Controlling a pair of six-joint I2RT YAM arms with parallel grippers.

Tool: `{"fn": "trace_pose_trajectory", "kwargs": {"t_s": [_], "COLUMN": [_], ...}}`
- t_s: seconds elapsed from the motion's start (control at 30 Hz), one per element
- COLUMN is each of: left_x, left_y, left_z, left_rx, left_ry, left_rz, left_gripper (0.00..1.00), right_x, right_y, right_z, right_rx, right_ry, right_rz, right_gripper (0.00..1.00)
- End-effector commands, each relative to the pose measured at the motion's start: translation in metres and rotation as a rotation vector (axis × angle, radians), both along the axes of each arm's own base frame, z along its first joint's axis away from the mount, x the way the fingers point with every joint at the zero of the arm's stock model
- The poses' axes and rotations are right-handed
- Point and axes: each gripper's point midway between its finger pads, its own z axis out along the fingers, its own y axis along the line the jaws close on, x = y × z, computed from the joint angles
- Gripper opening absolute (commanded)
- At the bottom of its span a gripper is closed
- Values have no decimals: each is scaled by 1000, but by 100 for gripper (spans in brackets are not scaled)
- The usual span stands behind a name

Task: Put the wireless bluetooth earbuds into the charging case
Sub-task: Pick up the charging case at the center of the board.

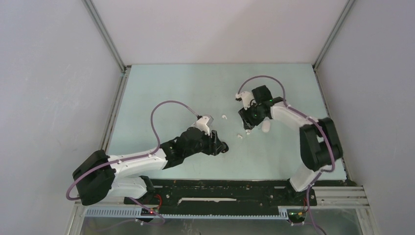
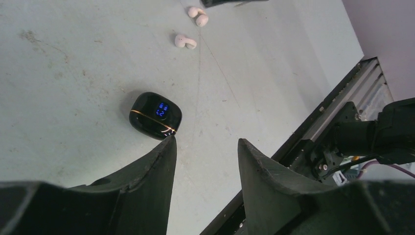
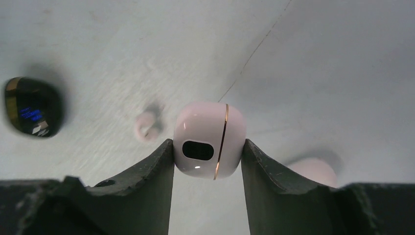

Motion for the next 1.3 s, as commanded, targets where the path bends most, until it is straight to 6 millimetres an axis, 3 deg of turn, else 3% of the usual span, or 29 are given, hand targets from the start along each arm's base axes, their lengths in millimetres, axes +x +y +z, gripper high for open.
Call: {"fn": "trace_pose_trajectory", "kwargs": {"t_s": [0.0,0.2,0.33,0.57,0.77,1.07,1.27], "left_x": [3,-2,-1,7,10,10,9], "left_y": [-18,-44,-52,-55,-73,-83,-82], "left_z": [30,45,60,65,55,50,64], "left_rx": [-110,-216,-348,-466,-481,-523,-663], "left_ry": [-12,83,133,215,297,347,376], "left_rz": [-12,-94,-111,-95,-130,-150,-170], "left_gripper": [55,58,59,61,60,56,53], "right_x": [-22,-66,-79,-107,-120,-123,-127], "right_y": [16,29,28,41,48,49,50], "right_z": [72,95,96,101,107,107,104], "right_rx": [200,284,289,337,375,377,374], "right_ry": [-77,-150,-174,-176,-172,-167,-156], "right_rz": [79,272,343,504,561,574,598], "right_gripper": [29,28,28,28,29,29,29]}}
